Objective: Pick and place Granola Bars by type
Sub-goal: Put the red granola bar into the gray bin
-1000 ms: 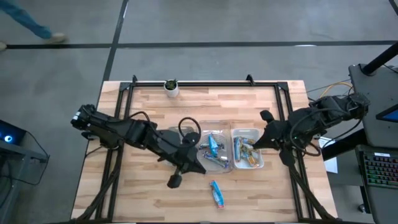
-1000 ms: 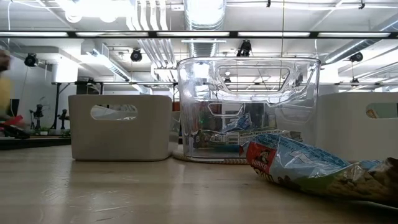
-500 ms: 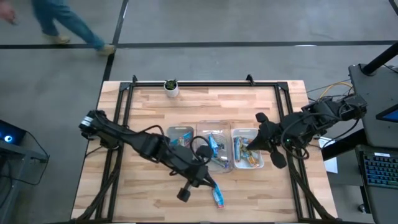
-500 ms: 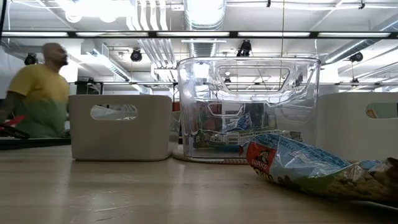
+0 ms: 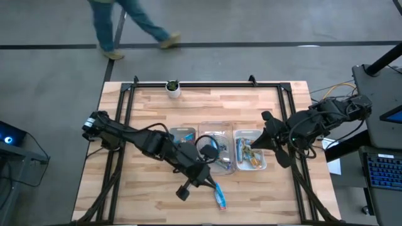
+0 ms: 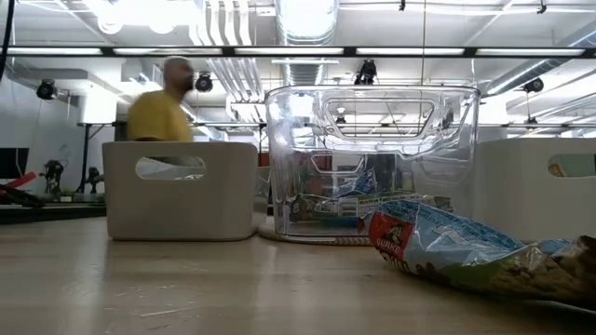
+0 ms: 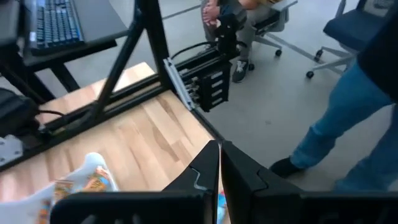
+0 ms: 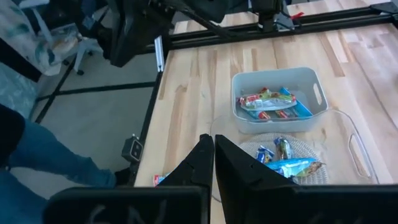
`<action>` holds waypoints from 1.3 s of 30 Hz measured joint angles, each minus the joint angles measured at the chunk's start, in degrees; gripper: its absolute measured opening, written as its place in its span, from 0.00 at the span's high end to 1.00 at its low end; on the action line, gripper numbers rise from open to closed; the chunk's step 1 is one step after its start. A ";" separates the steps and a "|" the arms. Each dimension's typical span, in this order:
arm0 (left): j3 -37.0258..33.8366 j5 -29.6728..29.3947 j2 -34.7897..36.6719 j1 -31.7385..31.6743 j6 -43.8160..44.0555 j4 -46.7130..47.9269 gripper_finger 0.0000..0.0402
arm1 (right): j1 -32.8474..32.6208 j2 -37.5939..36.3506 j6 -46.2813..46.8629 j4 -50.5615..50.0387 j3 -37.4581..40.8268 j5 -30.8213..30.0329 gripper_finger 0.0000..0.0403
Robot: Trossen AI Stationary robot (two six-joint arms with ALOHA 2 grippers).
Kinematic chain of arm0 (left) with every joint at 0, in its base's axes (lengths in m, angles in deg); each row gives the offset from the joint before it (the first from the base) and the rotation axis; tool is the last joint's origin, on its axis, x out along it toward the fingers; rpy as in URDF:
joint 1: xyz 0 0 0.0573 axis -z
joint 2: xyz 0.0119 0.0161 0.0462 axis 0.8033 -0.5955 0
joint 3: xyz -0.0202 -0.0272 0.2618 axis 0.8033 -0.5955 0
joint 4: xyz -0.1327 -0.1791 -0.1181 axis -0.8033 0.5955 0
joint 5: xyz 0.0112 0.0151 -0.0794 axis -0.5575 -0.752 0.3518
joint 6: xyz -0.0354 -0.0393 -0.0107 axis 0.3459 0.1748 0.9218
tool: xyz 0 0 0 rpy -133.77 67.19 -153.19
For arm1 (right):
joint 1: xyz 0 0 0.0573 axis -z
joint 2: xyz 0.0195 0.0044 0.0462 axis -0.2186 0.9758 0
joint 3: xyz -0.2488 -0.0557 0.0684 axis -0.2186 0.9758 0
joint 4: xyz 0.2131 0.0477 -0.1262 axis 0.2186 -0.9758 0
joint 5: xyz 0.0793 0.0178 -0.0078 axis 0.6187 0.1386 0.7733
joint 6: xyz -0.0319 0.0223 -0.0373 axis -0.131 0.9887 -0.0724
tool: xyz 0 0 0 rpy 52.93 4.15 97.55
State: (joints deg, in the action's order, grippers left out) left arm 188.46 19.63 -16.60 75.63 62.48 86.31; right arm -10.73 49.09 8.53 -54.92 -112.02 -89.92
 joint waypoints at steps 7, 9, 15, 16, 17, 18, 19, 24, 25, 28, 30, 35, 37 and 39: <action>5.54 0.00 -6.16 -1.36 -4.22 0.73 1.00 | 0.00 -0.65 1.15 0.00 0.00 -0.66 0.98; 8.13 -0.02 -9.03 -1.47 -5.89 2.20 1.00 | 0.00 -0.73 1.14 -0.04 0.00 -2.00 0.98; 18.95 0.01 -18.37 -1.60 -11.09 14.41 1.00 | 0.33 -1.05 0.31 -0.26 0.00 -2.78 0.98; 20.91 0.17 -20.16 -1.60 -11.52 16.31 1.00 | 0.37 -1.05 0.31 -0.30 0.00 -2.78 0.98; 22.72 0.42 -21.75 -1.61 -12.07 17.62 1.00 | 0.39 -1.05 0.29 -0.29 0.00 -2.78 0.98; 24.32 0.82 -23.31 -1.62 -12.61 18.81 1.00 | 0.39 -1.05 0.25 -0.30 0.00 -2.84 0.98; 25.72 1.83 -24.95 -1.62 -13.03 19.69 1.00 | 0.39 -1.05 0.06 -0.30 0.00 -3.02 0.98; 29.32 6.18 -30.68 -0.91 -16.42 21.31 1.00 | 0.39 -1.05 -0.28 -0.60 0.00 -5.03 0.98; 29.32 6.35 -31.46 -0.62 -17.29 21.44 1.00 | 0.39 -1.05 -0.28 -0.75 0.00 -5.56 0.98; 29.32 6.41 -33.18 -0.20 -18.81 22.45 1.00 | 0.39 -1.05 -0.02 -1.07 0.00 -5.77 0.98; 29.32 6.17 -33.66 -0.25 -17.82 23.05 1.00 | 0.39 -1.05 0.37 -1.48 0.00 -5.79 0.98; 29.17 9.48 -33.61 -0.62 -16.42 25.03 0.94 | 0.39 -1.03 0.53 -1.59 0.00 -6.02 0.98; 29.10 8.43 -33.61 -0.62 -16.27 24.95 0.92 | 0.39 -1.03 0.66 -1.60 0.00 -7.29 0.98; 29.08 6.47 -33.48 -0.60 -14.65 25.07 0.91 | 0.40 -1.03 0.66 -1.59 0.00 -7.71 0.98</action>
State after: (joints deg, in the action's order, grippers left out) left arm 217.54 26.10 -50.08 75.03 47.83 111.38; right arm -10.32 48.06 9.18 -56.51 -112.02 -97.63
